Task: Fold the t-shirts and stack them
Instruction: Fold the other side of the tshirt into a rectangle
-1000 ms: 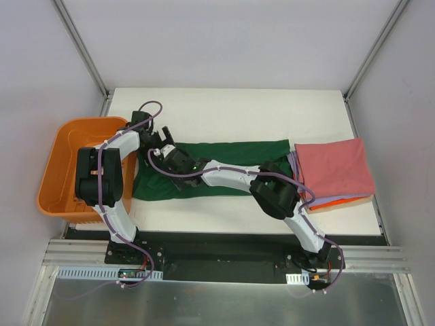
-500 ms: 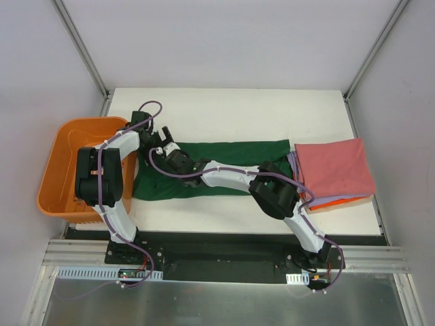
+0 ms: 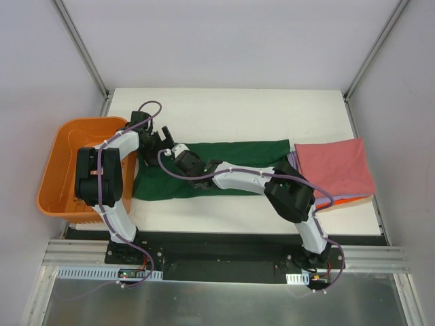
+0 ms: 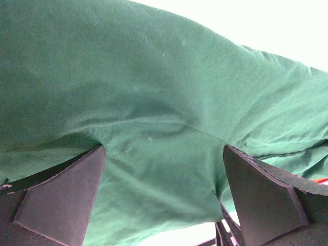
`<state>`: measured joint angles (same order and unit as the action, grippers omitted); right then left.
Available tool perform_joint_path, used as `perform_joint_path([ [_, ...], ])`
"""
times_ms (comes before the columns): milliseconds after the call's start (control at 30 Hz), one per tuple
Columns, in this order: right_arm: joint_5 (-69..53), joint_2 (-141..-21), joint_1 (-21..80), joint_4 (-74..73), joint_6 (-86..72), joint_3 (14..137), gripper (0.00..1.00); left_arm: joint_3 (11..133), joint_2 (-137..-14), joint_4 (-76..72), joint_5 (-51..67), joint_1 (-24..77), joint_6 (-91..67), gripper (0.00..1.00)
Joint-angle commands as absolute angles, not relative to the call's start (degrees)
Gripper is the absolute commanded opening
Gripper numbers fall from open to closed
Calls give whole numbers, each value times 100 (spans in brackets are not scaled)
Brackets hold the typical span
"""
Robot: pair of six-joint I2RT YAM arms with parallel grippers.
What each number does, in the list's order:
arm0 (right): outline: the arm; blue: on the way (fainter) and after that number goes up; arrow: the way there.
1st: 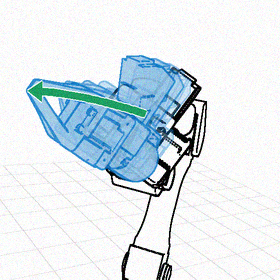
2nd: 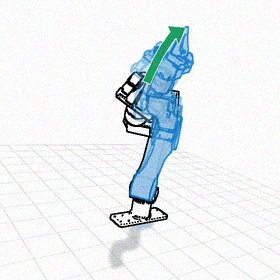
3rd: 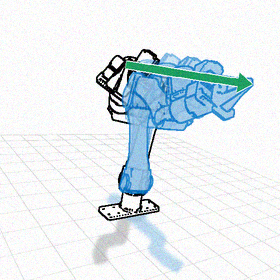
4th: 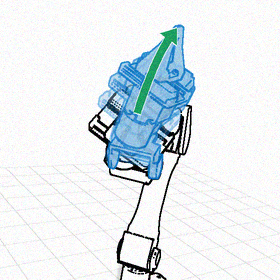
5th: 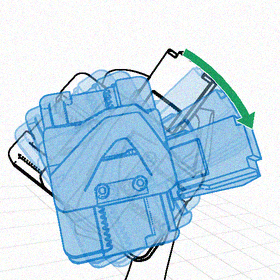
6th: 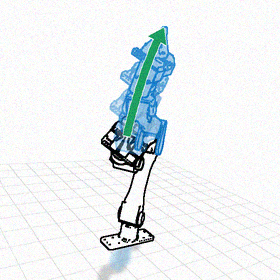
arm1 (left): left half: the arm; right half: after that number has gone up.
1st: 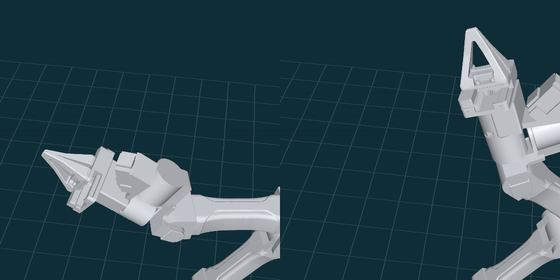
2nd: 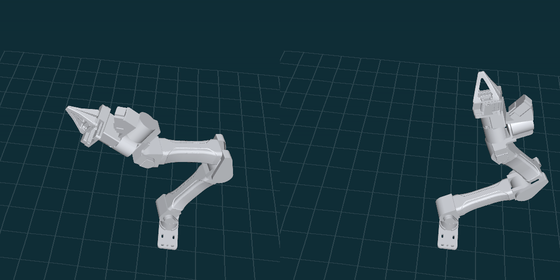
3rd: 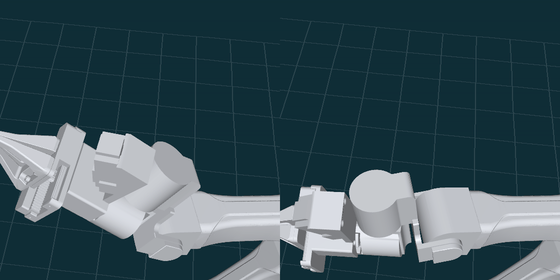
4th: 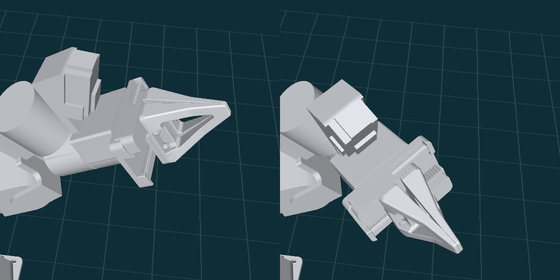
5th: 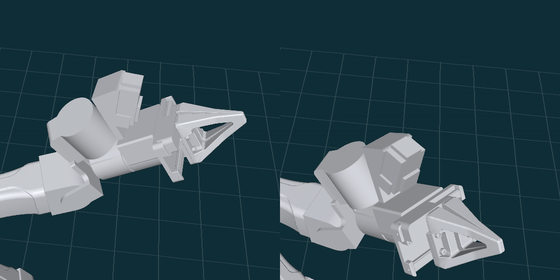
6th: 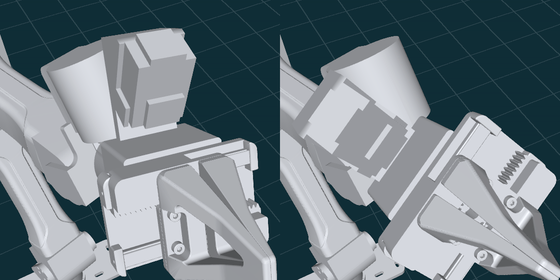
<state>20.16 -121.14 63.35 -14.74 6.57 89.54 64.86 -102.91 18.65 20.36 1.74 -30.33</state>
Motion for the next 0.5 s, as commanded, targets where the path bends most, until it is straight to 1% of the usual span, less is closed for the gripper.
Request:
perform_joint_path([
  [0,2346,-11470,6319,-1740,826,8719,11,6381,-10257,1899,2083,114,-2856,99],
  [100,2461,-11382,6319,-1845,809,8579,16,6381,-10239,1898,2074,114,-2839,99],
  [133,2470,-11347,6311,-1898,817,8543,22,6381,-10231,1907,2083,114,-2821,99],
  [200,2452,-11286,6319,-2030,782,8491,41,6381,-10222,1898,2109,114,-2795,99],
  [233,2435,-11224,6319,-2100,774,8464,49,6390,-10213,1898,2135,114,-2795,99],
  [467,2742,-10697,6223,-2145,282,8183,78,6363,-10187,1898,2188,114,-2777,99],
])
